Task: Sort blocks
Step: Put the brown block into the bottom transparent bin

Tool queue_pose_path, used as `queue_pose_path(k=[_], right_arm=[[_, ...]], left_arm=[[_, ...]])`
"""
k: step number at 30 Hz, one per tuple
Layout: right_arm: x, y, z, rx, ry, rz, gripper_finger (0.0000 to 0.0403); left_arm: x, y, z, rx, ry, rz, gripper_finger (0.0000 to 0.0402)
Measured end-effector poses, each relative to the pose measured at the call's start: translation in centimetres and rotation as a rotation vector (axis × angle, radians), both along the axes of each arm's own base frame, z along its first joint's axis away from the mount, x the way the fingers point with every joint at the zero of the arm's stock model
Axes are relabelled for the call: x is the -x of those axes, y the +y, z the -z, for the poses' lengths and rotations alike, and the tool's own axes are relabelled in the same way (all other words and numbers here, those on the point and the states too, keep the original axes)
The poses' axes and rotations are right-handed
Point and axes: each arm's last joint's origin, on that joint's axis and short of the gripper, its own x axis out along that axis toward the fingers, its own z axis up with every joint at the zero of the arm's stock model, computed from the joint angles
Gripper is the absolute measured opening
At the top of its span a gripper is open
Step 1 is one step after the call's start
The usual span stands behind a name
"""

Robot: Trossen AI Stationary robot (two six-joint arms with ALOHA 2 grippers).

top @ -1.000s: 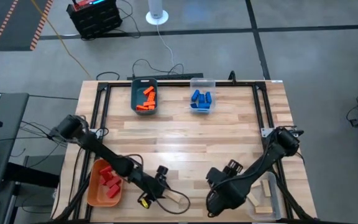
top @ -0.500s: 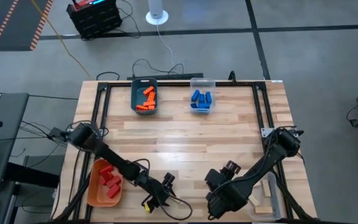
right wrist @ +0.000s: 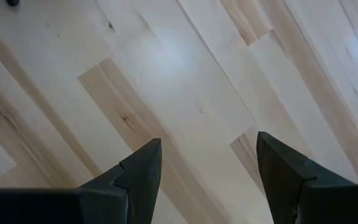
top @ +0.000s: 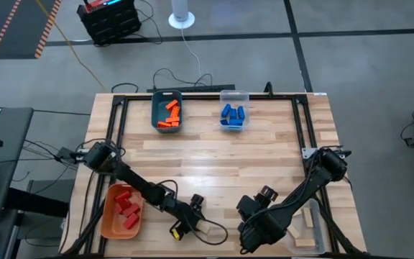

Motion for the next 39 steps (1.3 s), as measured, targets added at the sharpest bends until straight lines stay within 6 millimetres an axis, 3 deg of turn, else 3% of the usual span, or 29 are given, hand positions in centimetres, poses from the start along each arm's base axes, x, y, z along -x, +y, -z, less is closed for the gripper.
queue_pose_path(k=[6,13,18,22,30,39], right_arm=[[-0.1,-0.1,0.0,0.012,-0.007,-0.011,0.0234],[-0.4,-0.2,0.0,0.009,-0.020,-0.010,0.0234],[-1.2,0.5,0.0,-0.006,-0.124,-0.070,0.0234],[-1.7,1.2,-0.1,-0.002,-0.201,-0.132,0.0234],[-2.5,3.1,-1.0,0.212,-0.418,-0.375,0.0234],[-5.1,0.8,-1.3,0.149,-0.590,-0.101,0.0230]], left_arm=[[0.2,0.1,0.2,-0.017,0.035,0.003,0.0200],[0.3,0.1,0.3,-0.038,0.044,-0.012,0.0106],[0.4,0.4,-0.4,-0.050,0.043,-0.026,0.0104],[0.5,1.6,-2.6,-0.106,0.006,-0.091,0.0104],[1.4,3.5,-7.5,-0.090,-0.122,-0.163,0.0110],[2.8,4.5,-10.9,-0.226,-0.336,-0.287,0.0111]])
